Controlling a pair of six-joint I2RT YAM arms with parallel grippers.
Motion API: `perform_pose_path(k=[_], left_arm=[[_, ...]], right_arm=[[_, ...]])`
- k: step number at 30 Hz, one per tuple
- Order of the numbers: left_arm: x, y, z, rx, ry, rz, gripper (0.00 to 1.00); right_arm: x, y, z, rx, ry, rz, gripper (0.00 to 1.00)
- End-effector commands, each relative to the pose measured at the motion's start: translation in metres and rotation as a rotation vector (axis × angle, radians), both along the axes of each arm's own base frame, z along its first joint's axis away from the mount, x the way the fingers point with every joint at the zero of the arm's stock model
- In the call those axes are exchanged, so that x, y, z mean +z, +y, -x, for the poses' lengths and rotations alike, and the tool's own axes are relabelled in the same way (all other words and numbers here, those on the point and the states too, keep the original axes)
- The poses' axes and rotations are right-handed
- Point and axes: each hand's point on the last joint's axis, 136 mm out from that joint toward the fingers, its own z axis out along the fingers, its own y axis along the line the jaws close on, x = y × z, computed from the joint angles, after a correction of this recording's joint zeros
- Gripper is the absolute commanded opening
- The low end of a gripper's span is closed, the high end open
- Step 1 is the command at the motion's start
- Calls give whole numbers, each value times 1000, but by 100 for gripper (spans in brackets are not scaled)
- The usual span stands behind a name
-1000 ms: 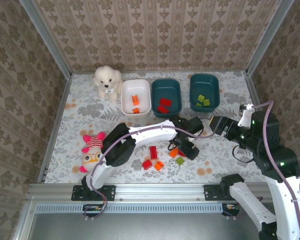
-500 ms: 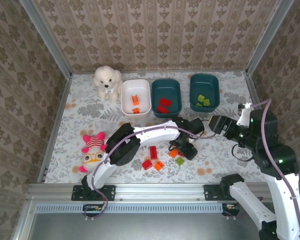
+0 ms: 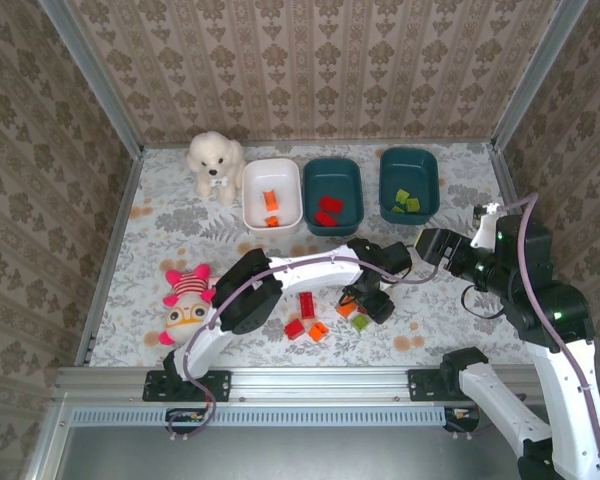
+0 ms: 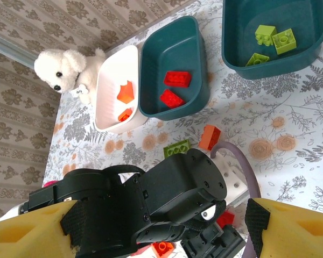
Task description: Sort the legos into containers by color
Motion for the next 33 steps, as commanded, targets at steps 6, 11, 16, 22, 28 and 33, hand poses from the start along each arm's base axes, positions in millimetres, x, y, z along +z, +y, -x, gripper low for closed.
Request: perform_pose_path(k=[6,11,16,22,28,33], left_arm=[[-21,10,4,-42,-28,-108,70],[-17,9,1,-43,-51,-106,65],[-10,8,-5,-38,-80,-105,61],[15,10,-30,17,-119,-77,59],[78,13,-84,131,-190,35,59],[118,28,-145,251,-235,121,59]], right_arm=[[-1,3,0,9,5,-18,81],[-3,3,1,8,10,-15,81],[-4,3,0,9,15,-15,81],[-1,3,-1,7,8,-14,81],[7,1,-2,2,-8,0,81],[10,3,-9,10,-4,2,81]])
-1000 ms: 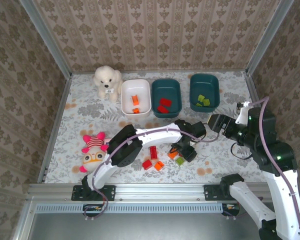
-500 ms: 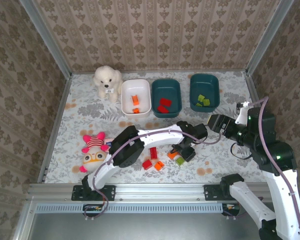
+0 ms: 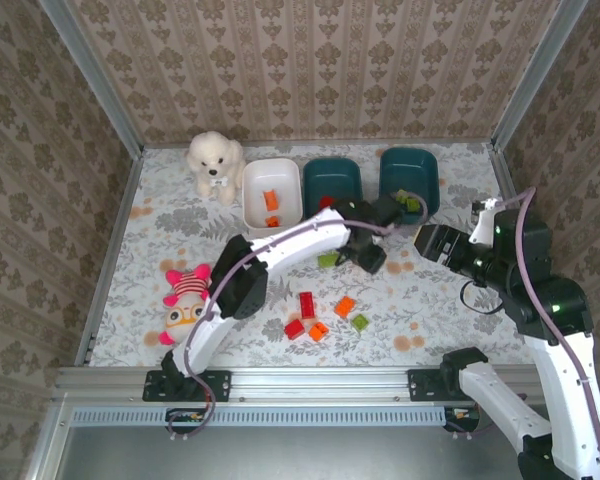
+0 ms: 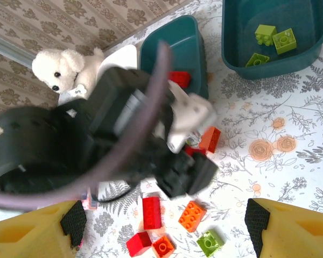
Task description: Sort the legos into containers by color
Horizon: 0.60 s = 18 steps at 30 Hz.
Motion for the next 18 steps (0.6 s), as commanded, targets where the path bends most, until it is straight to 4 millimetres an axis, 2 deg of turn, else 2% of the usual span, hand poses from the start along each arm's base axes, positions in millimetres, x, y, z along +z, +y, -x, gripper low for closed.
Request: perform_pose_path(k=[1,6,11,14,18], left_arm=[[52,22,-41,82,-62,75,59],[55,33,-102,168,-71,155,59],[38,35,-148,231,-75,219,58],[28,27,-160,236,-75,255,59],[12,18,-162,251,-49,272,59]], right_arm=[[8,3,-5,11,-17,-4,81],[-1,8,-17,15,21,-25,81],[-6,13,-30,14,44,-49,80],[-5,14,-34,11,44,-52,80],[-8,13,-38,7,56,-47,80]])
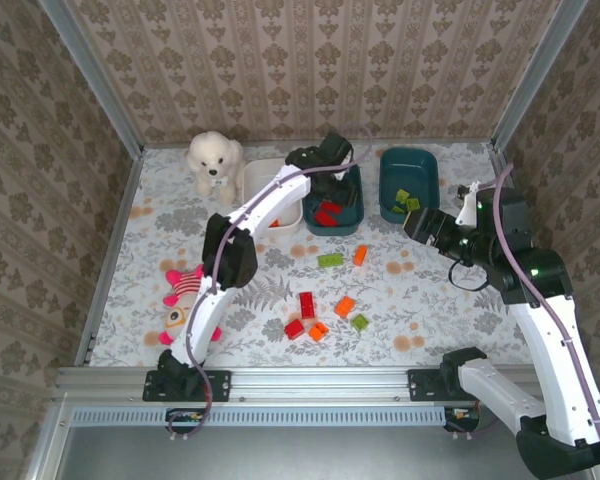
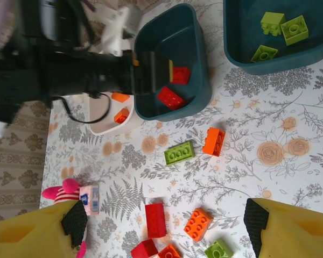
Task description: Sort the legos into containers by color
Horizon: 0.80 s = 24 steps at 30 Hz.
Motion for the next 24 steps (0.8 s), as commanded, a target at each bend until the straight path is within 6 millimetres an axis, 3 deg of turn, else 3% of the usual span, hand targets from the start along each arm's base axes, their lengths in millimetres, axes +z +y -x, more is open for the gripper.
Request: perform_pose_path(k=[1,8,13,19,24], left_arm=[[-3,-19,1,-9,14,62,59],[-28,-21,4,4,64,50,61],[-25,-16,5,16,69,36,73],[13,-8,-1,64,33,82,82],[70,12,-4,135,-25,142,82]], right_arm=[[4,4,-3,5,-9,-23,80],[-2,6,-7,8,8,-30,80],[-4,8,-10,15,18,-30,80],[-15,9,-7,40,48,-4,80],[-16,11,-3,70,57,61,78]])
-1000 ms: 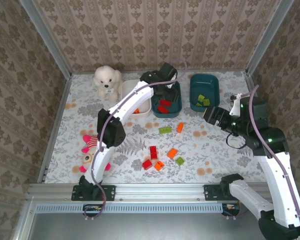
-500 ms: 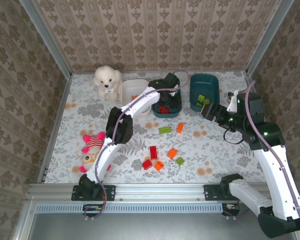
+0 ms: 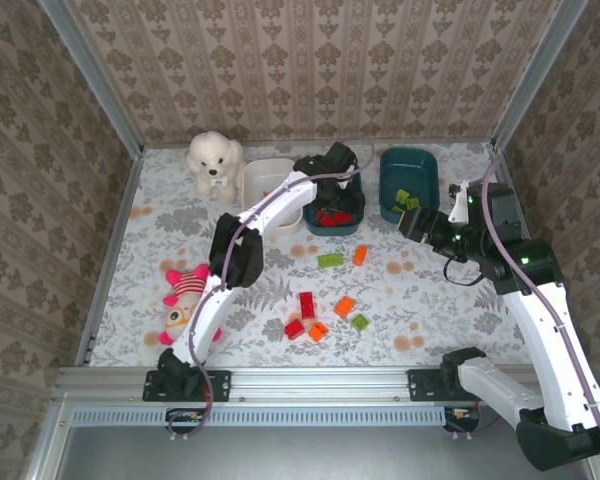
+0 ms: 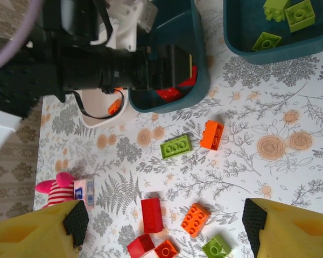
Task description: Sort the legos into containers by color
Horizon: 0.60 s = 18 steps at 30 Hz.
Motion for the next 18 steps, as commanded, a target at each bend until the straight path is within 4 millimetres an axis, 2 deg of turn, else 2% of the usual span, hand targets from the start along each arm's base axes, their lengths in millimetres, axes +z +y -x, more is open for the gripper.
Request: perform_pose_path(k=[1,4,6,9,13,16,18], left_arm=[[98,26,-6,93,-113,103,82],[146,54,-2,157,-174,169,82],[161,77,4,196,-193,189,82],[189,118,24,261,-227,230,82],[194,170,68,321,-238,243,83],[184,200,108,350,-220,242,83],[167,213,137,349,-185,244,84]], right_arm=[[0,4,4,46,4,62,78],[2,14,3,83,-4,108,77],[1,25,2,117,-10,134,76],[-3,45,-1,168,-7,164,75],[-16,77,2,256,3,214,74],[-38,100,14,327,51,262,73],[-57,112,26,379,90,301,71]])
